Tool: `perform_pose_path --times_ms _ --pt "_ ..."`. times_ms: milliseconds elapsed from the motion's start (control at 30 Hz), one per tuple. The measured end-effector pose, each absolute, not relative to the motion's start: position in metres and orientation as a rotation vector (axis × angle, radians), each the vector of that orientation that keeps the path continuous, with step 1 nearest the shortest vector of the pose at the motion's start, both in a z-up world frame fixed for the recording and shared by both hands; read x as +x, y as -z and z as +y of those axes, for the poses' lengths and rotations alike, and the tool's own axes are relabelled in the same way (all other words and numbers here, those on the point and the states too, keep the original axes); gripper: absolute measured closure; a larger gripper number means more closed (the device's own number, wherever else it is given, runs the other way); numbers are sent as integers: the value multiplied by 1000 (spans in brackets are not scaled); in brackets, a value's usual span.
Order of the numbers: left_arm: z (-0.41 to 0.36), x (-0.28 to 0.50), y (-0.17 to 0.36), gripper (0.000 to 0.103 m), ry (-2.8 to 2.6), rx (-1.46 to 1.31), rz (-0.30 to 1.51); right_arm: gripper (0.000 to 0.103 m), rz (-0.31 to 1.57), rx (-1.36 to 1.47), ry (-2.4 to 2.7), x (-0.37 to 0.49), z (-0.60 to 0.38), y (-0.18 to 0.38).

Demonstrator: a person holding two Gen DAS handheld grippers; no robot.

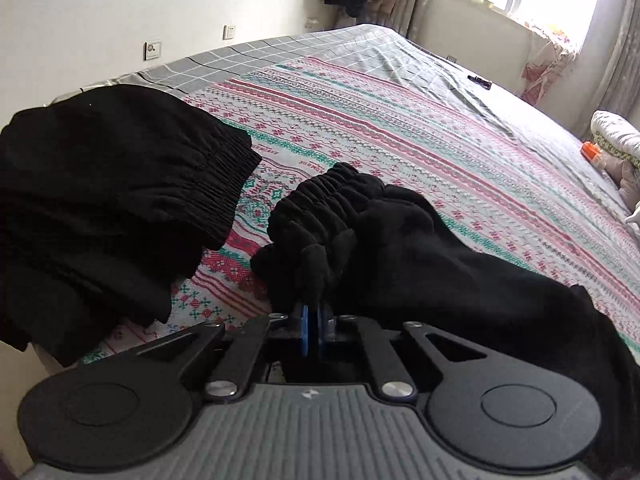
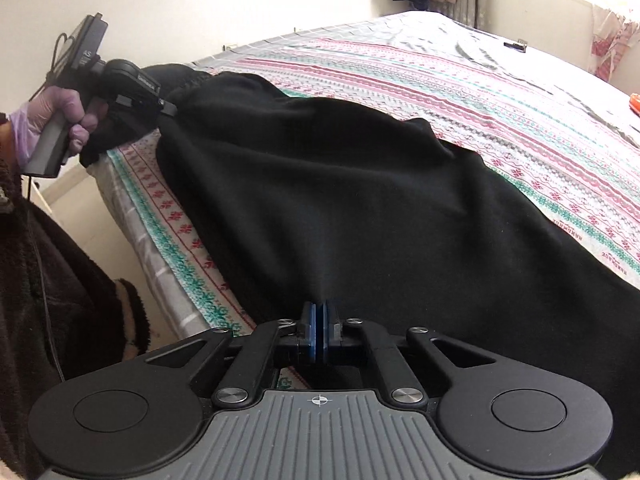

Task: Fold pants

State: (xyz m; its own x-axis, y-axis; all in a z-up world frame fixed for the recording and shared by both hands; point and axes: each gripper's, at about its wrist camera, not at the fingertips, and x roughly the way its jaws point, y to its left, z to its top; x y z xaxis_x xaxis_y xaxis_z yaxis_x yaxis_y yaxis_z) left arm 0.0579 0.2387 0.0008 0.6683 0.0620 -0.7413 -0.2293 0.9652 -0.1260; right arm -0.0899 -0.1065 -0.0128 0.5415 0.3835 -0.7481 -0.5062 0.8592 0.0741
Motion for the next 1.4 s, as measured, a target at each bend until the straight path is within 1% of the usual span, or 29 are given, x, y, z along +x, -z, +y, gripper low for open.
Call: perform_pose_path --times_ms 100,133,167,233,300,333,367,400,433,467,533,633,667,800,867,1067,1200,1267,1400 --pt "232 63 10 80 -216 -137 857 98 922 -112 -564 -85 -110 21" --pt "228 63 12 78 -221 -96 870 93 954 -111 -566 -83 -110 25" --pt "223 62 13 77 -223 -48 877 93 957 -115 -563 -84 -110 27" --pt "216 57 9 61 -249 17 845 90 952 -129 -559 -89 -113 21" --pt "210 49 1 57 -256 51 795 87 935 -123 -549 -93 -117 14" --pt "207 45 -4 52 -247 63 774 79 924 -108 -541 -96 -121 11" --pt "204 42 -8 48 -232 65 762 68 916 -93 -523 -98 -126 7" --pt "201 39 -12 40 -209 60 754 62 909 -86 -498 -100 -130 4" --pt "196 36 -15 32 -178 49 749 51 901 -92 -470 -102 -132 0" --pt "191 34 -18 31 -143 36 747 45 893 -105 -436 -105 -134 -4" --pt "176 30 -20 28 -64 20 752 43 884 -128 -384 -108 -140 -11" --pt "145 22 -23 25 78 1 778 33 885 -133 -284 -110 -154 -20" --pt "135 20 -22 24 129 -10 791 32 887 -130 -243 -111 -159 -23" --pt "85 6 -20 24 325 4 816 32 911 -63 -91 -117 -190 -31" --pt "62 -1 -17 24 404 35 813 29 909 -13 -40 -125 -209 -32" --pt "9 -15 6 24 586 112 810 25 849 136 168 -155 -273 -30" --pt "-14 -19 21 24 688 140 818 24 807 251 304 -169 -309 -22" --pt "-20 -20 29 24 729 151 843 24 793 289 367 -177 -323 -18" --pt "-36 -32 43 28 853 192 929 24 760 357 484 -198 -355 -11"
